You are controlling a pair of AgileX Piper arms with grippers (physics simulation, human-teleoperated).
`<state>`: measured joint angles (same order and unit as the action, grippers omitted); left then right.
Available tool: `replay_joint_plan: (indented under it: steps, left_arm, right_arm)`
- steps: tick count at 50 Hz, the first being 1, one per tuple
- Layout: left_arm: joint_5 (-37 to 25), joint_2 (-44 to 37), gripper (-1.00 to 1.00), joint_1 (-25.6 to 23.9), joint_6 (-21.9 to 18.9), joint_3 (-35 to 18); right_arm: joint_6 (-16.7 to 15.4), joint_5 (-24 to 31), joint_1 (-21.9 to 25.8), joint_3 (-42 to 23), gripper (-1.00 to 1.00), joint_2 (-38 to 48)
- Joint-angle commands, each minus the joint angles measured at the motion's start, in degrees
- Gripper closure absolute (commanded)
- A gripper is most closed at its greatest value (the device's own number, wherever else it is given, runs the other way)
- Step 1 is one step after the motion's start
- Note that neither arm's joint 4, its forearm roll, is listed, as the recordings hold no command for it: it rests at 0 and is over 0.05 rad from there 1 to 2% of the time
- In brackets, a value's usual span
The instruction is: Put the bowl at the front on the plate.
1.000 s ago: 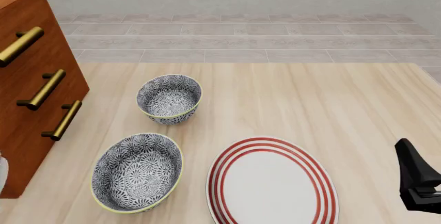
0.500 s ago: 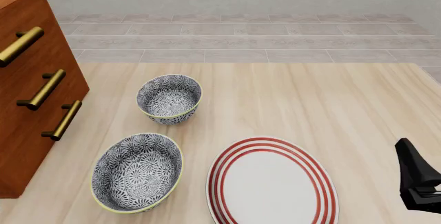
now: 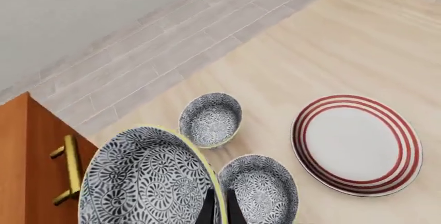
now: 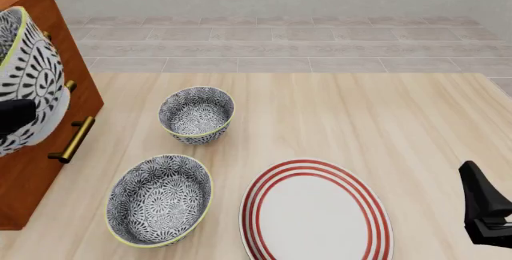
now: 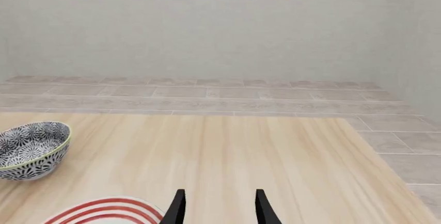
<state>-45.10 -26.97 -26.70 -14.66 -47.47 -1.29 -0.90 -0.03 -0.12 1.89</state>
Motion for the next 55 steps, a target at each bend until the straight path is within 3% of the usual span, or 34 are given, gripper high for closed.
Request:
replay_joint_plan:
  steps: [1, 6, 18, 26, 34, 55]
  left_arm:
    - [4.4, -4.4, 1.00, -8.6, -6.9, 1.0]
    - [6.2, -6.2, 1.00, -10.7, -10.5, 1.4]
    - [13.6, -14.4, 1.00, -21.0, -19.5, 3.8]
    - [18.0, -20.7, 1.00, -28.2, -22.4, 3.6]
    - [20.7, -27.7, 1.00, -36.8, -23.6, 1.7]
    - [23.6, -42.3, 1.00, -50.1, -22.0, -5.8]
  right_arm:
    - [-0.2, 0.3, -0.1, 0.0, -1.00, -0.4]
    - [-0.1, 0.3, 0.0, 0.0, -1.00, -0.4]
    - [0.6, 0.2, -0.4, 0.0, -1.00, -0.2]
    - [0.8, -0.1, -0.4, 0.0, -1.00, 0.1]
    - [1.0, 0.5, -0.6, 0.0, -1.00, -0.6]
    - [0.7, 0.2, -0.3, 0.1, -1.00, -0.2]
